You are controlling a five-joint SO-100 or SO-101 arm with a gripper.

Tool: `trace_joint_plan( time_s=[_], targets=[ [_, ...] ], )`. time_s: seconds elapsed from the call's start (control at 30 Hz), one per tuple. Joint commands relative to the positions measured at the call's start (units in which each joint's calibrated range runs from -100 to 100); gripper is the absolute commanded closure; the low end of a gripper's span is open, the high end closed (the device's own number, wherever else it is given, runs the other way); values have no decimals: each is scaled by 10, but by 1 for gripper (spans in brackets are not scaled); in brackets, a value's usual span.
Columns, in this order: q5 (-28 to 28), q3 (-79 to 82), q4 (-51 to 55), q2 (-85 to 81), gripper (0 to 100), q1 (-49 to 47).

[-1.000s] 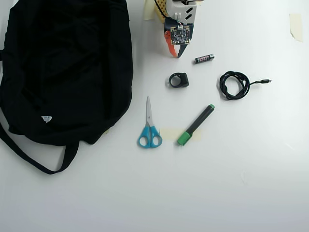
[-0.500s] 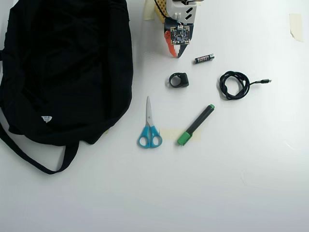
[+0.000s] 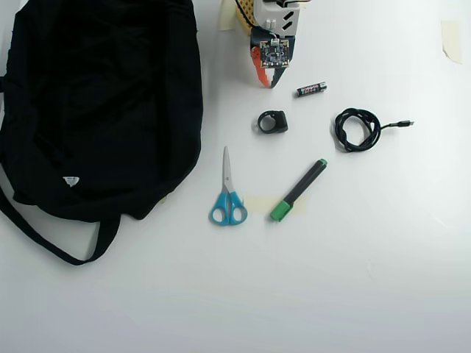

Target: Put the green marker into the black bag

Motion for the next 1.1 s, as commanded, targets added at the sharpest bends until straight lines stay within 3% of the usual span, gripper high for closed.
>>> trace_joint_plan(
  time_s=[0.0,0.7,1.07],
  targets=[
    [0,14,3,-2,98,2],
    [1,7,-5,-2,98,-2],
    [1,-108,-12,11,98,-2]
  ],
)
